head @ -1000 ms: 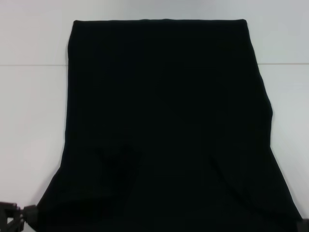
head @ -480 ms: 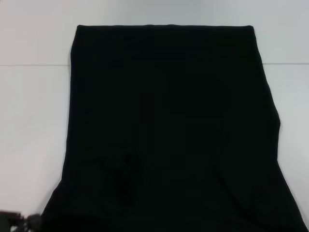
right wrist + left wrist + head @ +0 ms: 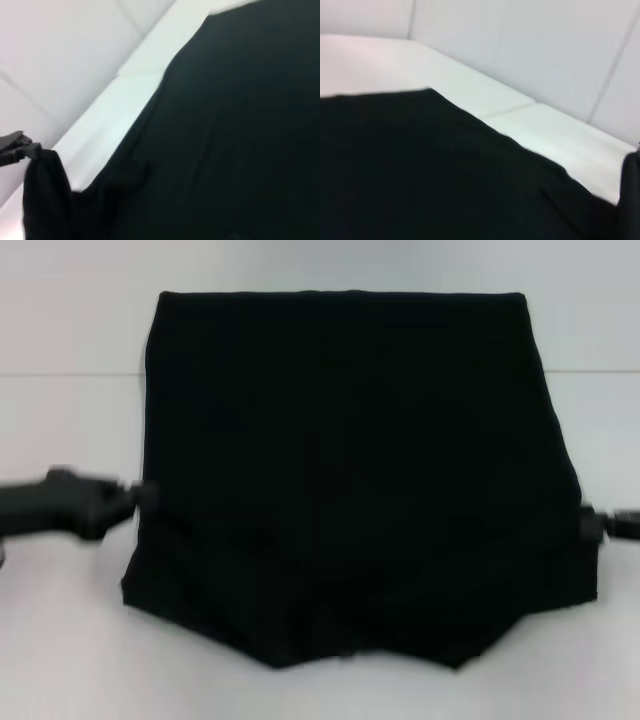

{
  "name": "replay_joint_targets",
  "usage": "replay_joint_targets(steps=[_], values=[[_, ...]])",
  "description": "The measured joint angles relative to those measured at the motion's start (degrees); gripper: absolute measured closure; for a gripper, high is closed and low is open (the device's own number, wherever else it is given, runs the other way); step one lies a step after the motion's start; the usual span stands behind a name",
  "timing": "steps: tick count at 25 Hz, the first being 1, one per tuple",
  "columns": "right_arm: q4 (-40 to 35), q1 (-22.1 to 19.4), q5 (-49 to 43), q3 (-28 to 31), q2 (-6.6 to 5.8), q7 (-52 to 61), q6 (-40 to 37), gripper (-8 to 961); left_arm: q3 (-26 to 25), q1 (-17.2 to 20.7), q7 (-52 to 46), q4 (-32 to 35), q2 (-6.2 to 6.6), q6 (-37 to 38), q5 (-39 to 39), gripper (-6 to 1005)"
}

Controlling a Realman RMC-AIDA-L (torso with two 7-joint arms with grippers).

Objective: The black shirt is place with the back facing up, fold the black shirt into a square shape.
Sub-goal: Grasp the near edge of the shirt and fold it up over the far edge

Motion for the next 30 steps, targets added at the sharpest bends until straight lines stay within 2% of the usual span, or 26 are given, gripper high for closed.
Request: replay_joint_targets(steps=[2,5,11,15,21,30], values=[[0.7,2.9,-0.1,-0.2,0.32,1.0,4.3,898,0.2,-3.5,-2.6,-2.8,1.21,-5.4,0.0,984],[2.6,6.8,-0.3,-0.9,0.89,2.2,13.1,898,1.3,-7.3,-5.2,-6.3,2.15,-14.1,0.0,984],[7.9,13.1,-0.2,-1.2,1.61,2.6,28.8,897,4.3,-12.1,-8.1,-10.8,2.38,-30.4,0.0,984],[10.1,17.0,-0.2,-1.8,2.41,2.3,37.6,898,5.1,-14.0,-8.6,-12.9,2.46,-38.2,-0.1,983],[10.7,21.1,-0.3,-4.4,2.95,3.9,46.7,898,6.7,-16.3,-8.6,-14.3,2.63,-44.9,-0.2,983],[12.2,21.5,0.1,-4.5,3.31,5.2,52.5,898,8.4,-17.9,-8.0,-17.5,2.86,-51.2,-0.3,983]])
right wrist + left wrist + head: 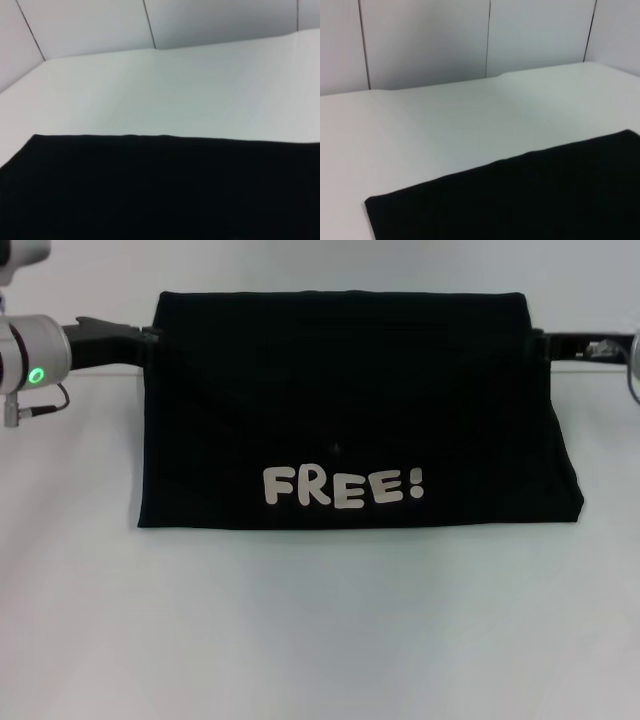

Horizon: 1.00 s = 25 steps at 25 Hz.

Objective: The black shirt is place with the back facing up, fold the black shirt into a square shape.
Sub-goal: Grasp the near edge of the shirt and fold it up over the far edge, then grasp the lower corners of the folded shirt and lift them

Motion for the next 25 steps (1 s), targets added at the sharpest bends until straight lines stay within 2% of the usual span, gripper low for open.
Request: replay_joint_targets(steps=[6,12,18,24,25], values=[[0.6,-0.8,-0.1,-0.4,2.51,-0.5,3.0,897,2.9,0.4,0.0,-2.1,-1.21,-4.9,0.0,983],[-1.1,-2.4,-0.2,-0.7,4.04,-0.7,3.2,842,6.7,0.7,0.1,-2.4,-2.62,-9.6,0.2,893],[-6.8,-4.6,0.8,-0.3,5.74,-0.7,3.6,775,8.6,1.1,0.1,-2.1,-3.02,-11.4,0.5,777],[-8.6,-6.8,6.5,-0.7,5.46,-0.7,1.5,541,8.8,3.0,-2.0,1.9,-4.15,-8.9,0.6,639],[-8.7,-7.2,7.0,-0.7,5.3,-0.7,0.2,420,8.9,4.0,-3.2,3.9,-4.61,-7.0,0.7,598]])
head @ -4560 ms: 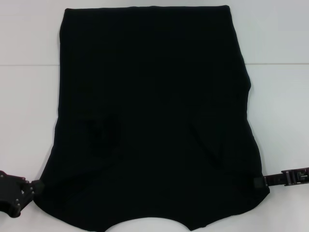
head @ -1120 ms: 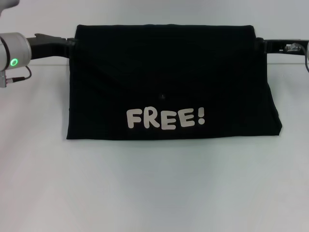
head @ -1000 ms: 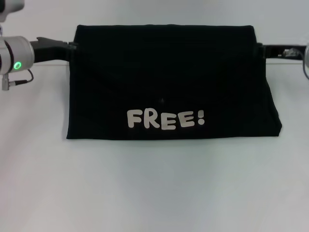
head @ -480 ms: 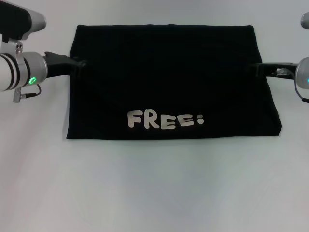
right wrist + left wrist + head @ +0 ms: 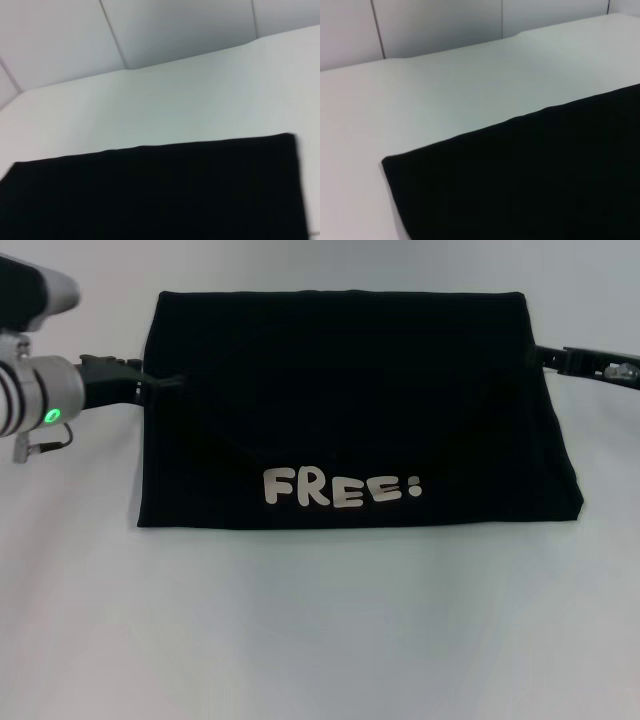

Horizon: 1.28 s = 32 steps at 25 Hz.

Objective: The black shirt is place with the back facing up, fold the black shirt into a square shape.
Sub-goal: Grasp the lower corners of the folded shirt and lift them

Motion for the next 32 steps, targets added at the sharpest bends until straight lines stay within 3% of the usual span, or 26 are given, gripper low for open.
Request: replay_joint_targets(steps=[1,4,9,14,21,32], values=[[-0.1,-0.4,0.2,0.0,-0.19,0.0,-1.5,299,0.1,0.9,-1.1,1.9,-0.34,1.7,0.0,557],[-0.3,-2.0,0.3,0.1,-0.98,0.3,-8.0,261,1.1,4.4,-5.3,8.2,-1.15,8.8,0.1,437],[-2.7,-5.7,0.9,0.6,-1.48,0.6,-19.0,222,2.5,10.6,-9.7,15.4,-1.44,19.8,0.1,244],[-3.7,-8.1,2.8,0.7,-1.59,0.5,-23.4,223,2.5,15.1,-9.6,16.9,-2.52,22.2,0.1,78],[-3.6,-8.4,2.8,0.7,-1.54,0.6,-23.5,223,2.8,14.9,-12.6,12.2,-3.08,19.6,0.2,78],[-3.8,-7.9,2.8,0.5,-1.68,0.9,-22.7,222,3.1,13.1,-24.8,8.3,-2.47,18.8,0.7,77]])
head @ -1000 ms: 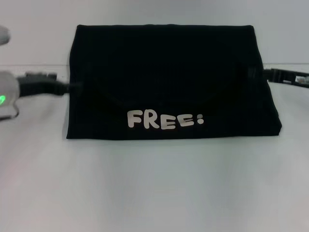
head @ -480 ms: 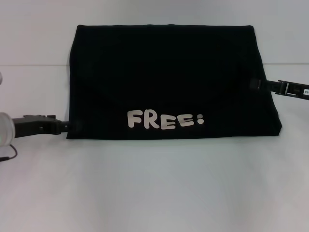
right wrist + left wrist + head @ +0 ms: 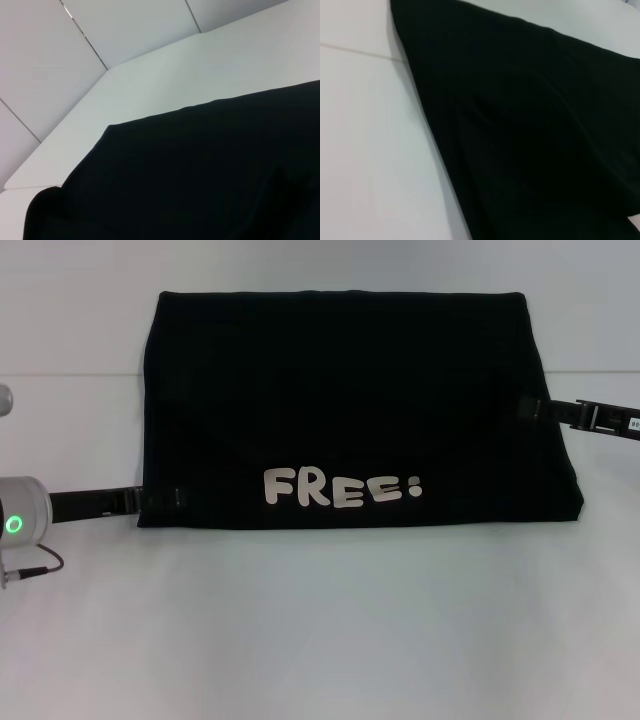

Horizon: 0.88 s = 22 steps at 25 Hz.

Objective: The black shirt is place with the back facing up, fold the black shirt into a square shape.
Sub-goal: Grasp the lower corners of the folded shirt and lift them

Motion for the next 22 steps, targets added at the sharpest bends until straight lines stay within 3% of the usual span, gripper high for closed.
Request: replay_joint_targets(steps=[14,22], values=[[0.0,-0.1,-0.3,0.0,-0.21,0.0,0.2,223,1.4,-0.6,0.0,-0.4,0.41,4.7,0.0,87],[0.0,-0.5,-0.3,-0.2,-0.18,0.0,0.0,223,1.8,-0.6,3.0,-0.5,0.46,3.6,1.3,214]])
